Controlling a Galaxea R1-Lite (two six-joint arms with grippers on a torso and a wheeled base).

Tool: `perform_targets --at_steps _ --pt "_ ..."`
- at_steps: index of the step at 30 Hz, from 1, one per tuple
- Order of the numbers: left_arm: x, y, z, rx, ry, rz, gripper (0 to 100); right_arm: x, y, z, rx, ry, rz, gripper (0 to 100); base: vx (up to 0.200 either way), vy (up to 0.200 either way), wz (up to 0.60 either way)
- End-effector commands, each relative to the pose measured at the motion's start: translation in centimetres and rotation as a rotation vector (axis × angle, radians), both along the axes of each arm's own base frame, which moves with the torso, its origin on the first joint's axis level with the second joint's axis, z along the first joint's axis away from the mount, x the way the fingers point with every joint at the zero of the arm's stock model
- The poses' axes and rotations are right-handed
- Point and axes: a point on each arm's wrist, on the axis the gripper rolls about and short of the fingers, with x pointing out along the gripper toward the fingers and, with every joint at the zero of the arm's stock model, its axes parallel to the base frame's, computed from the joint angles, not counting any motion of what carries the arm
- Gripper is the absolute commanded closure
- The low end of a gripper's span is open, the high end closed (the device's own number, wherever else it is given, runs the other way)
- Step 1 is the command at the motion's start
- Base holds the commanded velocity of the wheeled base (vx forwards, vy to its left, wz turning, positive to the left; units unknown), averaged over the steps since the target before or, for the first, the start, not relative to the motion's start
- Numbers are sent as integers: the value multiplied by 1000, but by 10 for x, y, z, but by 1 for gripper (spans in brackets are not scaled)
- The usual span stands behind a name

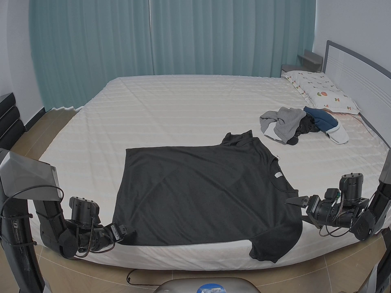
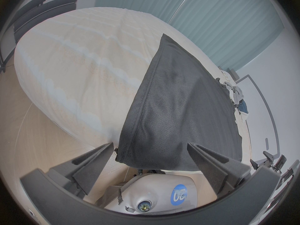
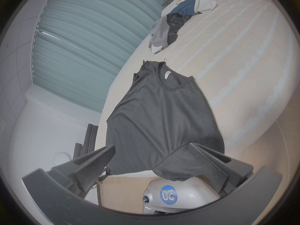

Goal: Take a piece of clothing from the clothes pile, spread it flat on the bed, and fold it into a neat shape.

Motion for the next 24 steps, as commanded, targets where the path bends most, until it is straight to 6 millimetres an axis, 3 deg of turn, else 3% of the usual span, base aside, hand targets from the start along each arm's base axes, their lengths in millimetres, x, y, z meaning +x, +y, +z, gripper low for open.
perform_targets --at_steps 1,14,24 --pt "-3 0 1 -1 6 2 100 0 0 -2 -1 6 1 0 0 0 0" --pt "-13 5 7 -20 20 49 100 0 -1 -2 -12 4 2 0 0 0 0" --pt "-18 12 21 -42 -17 70 100 -3 -8 -19 -147 31 3 0 0 0 0"
